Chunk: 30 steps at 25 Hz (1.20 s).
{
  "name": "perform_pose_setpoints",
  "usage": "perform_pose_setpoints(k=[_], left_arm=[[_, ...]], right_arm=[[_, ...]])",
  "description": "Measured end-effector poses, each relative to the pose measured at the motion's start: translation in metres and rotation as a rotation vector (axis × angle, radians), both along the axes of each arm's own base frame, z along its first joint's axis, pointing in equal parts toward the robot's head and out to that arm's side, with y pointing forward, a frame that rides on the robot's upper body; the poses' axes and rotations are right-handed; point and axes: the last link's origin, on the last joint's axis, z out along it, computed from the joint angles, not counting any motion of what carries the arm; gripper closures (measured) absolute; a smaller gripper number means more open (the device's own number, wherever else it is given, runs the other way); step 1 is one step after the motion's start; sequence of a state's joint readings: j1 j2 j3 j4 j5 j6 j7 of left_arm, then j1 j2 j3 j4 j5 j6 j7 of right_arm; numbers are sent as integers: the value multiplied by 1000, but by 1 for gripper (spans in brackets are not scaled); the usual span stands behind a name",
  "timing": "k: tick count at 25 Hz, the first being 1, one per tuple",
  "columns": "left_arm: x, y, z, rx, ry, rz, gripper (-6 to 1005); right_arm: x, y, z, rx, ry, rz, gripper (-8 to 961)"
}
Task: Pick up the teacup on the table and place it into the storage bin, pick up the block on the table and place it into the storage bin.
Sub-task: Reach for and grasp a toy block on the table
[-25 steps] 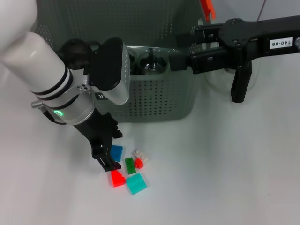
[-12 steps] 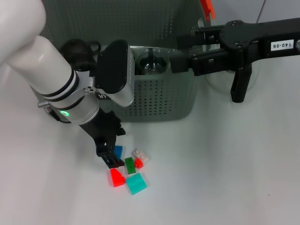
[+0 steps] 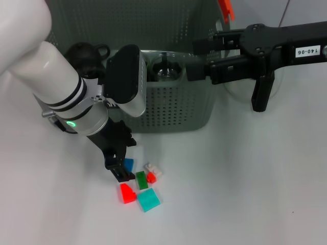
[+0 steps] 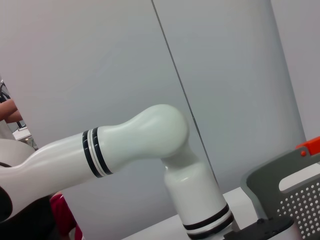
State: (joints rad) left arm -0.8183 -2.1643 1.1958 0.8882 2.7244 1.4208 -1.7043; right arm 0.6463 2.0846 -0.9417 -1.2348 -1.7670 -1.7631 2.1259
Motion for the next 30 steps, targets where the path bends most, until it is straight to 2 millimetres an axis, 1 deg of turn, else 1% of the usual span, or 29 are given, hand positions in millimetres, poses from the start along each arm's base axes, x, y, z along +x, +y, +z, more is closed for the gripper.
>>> perform_pose_setpoints(k=[15,21,30], left_arm=[[-6,-3,0,-11,2,-2,238],[-8,-4,0,-15,2,-2,282],[-7,-4,0,-20,4,-5,282]], right_arm=[[2,0,-2,-3,14,-4,72],[3,0,-4,-5,17,0,72],[5,0,-5,-7,20,1,72]])
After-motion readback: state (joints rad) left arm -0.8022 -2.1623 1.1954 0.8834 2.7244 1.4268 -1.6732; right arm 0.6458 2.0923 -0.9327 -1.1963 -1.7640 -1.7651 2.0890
